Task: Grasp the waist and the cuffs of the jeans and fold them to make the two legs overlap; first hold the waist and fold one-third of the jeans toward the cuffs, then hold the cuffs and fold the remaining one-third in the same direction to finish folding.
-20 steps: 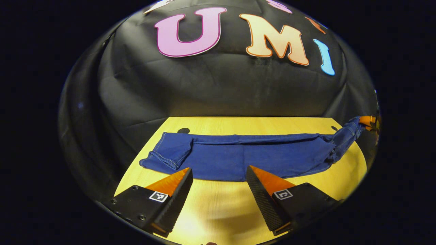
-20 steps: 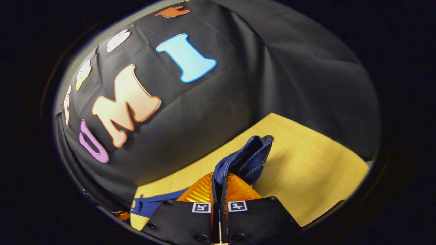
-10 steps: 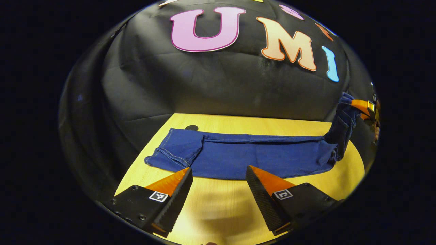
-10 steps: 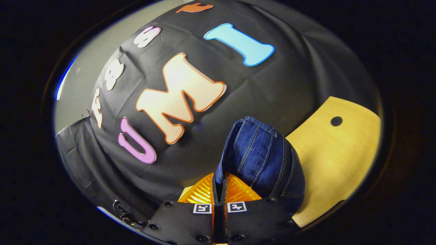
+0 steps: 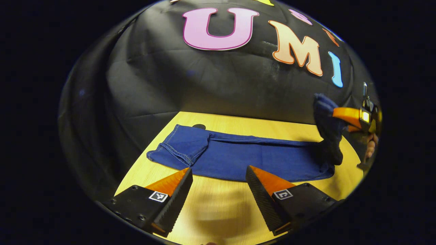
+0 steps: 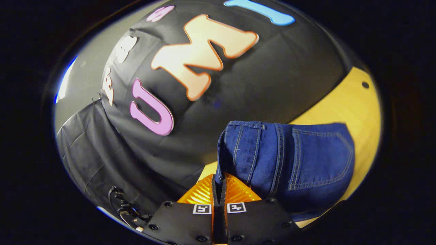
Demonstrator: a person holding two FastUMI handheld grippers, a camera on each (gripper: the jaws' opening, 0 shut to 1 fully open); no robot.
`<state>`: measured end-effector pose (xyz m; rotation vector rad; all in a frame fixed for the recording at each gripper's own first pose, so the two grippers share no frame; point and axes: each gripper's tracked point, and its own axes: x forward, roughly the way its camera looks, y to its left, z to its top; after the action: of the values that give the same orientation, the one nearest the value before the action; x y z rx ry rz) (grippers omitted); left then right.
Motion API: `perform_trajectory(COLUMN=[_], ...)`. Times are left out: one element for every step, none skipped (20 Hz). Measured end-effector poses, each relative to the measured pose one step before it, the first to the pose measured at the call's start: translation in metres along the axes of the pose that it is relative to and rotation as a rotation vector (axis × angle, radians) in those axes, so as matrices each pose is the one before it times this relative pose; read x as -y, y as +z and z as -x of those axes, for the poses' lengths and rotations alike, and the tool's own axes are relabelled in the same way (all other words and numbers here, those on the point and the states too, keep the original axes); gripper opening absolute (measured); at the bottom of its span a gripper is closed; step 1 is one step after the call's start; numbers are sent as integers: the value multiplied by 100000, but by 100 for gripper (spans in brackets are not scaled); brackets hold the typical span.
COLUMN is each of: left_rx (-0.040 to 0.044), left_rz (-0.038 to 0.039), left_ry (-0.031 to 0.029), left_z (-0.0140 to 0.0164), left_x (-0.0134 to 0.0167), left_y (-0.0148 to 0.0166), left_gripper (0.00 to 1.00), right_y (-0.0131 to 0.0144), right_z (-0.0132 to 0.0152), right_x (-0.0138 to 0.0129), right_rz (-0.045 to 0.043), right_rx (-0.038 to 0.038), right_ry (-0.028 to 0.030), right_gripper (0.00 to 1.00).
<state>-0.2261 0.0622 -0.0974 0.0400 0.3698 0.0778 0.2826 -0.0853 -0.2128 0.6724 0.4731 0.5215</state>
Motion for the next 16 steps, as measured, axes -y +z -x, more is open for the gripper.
perform_trajectory(left_rx=[-72,132,509,379,490,333,452,229,-437,79,371,222,633,442,384,581], left_rz=[106,19,150,222,-50,-201,-566,-500,35,674,1120,1252,1277,1096,869,1023], left_ry=[115,366,408,205,359,380,267,558,596,260,557,434,562,371,435,829], left_z=[-4,6,-22,-31,-6,40,6,-52,-12,-25,26,-8,22,70,53,-184], left_x=[-52,-16,-55,52,-65,-19,-3,-65,-4,-21,-64,-94,-121,-214,-246,-168], left_y=[42,16,175,-15,60,39,73,-33,-100,0,132,142,269,111,127,-78], left_gripper=[96,96,96,96,96,96,96,96,96,96,95,96,96,96,95,95], right_y=[-1493,-2230,-1251,-1446,-800,-587,-403,-296,67,-112,-10,-77,-278,-324,-157,-89], right_z=[-992,-1232,-633,-780,-704,-430,-311,-331,98,-31,21,223,91,217,534,640], right_x=[309,-125,337,260,194,443,182,-24,-198,140,-441,-177,-297,-108,-465,-543], right_rz=[-1724,-1688,-613,-642,-997,-365,63,-115,214,737,-432,-210,658,1055,-343,-81], right_rx=[-3126,-3100,-2850,-2326,-1162,-746,-587,-552,-260,98,-18,-616,-507,-807,-443,136], right_ry=[-314,-1411,-1773,-1161,-645,-845,-568,-237,43,-176,1652,53,950,732,2408,485], right_gripper=[2,3,3,2,3,3,0,0,5,3,4,4,11,31,50,70])
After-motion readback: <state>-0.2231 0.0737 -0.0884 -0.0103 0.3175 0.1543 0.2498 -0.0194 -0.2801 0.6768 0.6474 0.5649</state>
